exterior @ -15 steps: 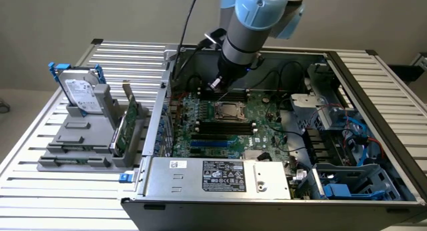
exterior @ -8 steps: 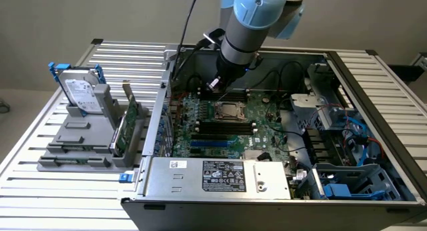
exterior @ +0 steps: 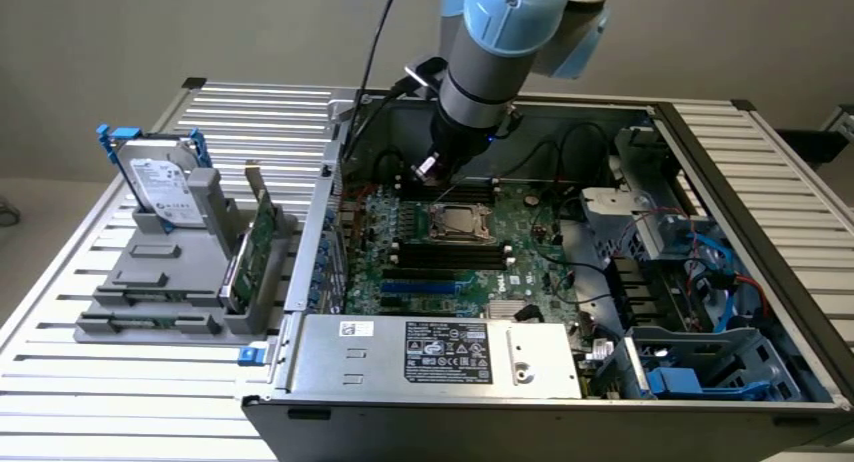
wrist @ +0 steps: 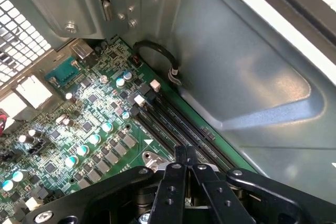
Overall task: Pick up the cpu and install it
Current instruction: 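Install the first cpu locking lever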
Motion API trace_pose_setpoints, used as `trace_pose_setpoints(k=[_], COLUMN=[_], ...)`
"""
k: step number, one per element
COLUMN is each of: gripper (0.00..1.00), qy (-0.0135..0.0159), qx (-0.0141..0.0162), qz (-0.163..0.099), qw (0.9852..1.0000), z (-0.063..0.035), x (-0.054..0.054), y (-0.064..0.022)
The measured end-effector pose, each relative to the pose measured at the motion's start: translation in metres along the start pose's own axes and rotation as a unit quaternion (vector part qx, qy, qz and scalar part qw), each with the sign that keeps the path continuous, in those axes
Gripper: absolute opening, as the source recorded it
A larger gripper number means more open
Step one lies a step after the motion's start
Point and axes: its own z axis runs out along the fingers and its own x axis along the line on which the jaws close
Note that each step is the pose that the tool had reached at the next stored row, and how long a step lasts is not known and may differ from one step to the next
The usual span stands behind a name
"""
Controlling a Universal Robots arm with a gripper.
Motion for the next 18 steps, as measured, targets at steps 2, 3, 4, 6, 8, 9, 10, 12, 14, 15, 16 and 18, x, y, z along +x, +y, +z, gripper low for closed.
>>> trace_pose_setpoints(k=[2,3,4,6,8,9,10,12,14,15,16,18], gripper=[0.11,0.11,0.11,0.11,0.11,0.11,0.11,0.11,0.11,0.11,0.11,0.11], qy=[0.0010,0.0021,0.0032,0.0056,0.0073,0.0075,0.0075,0.0071,0.0068,0.0066,0.0066,0.0064], qx=[0.0012,0.0023,0.0035,0.0061,0.0079,0.0084,0.0087,0.0094,0.0100,0.0102,0.0104,0.0108], qz=[0.000,0.001,0.001,0.001,0.001,0.001,0.001,0.001,0.001,0.001,0.001,0.001], qw=[1.0000,1.0000,1.0000,1.0000,0.9999,0.9999,0.9999,0.9999,0.9999,0.9999,0.9999,0.9999], z=[0.0000,0.0000,0.0000,0.0000,-0.0001,-0.0002,-0.0003,-0.0003,-0.0004,-0.0004,-0.0005,-0.0007], x=[0.0000,0.0000,-0.0001,-0.0003,-0.0009,-0.0011,-0.0015,-0.0021,-0.0030,-0.0035,-0.0041,-0.0057], y=[0.0000,0.0000,0.0000,-0.0002,-0.0009,-0.0012,-0.0015,-0.0021,-0.0029,-0.0034,-0.0040,-0.0056])
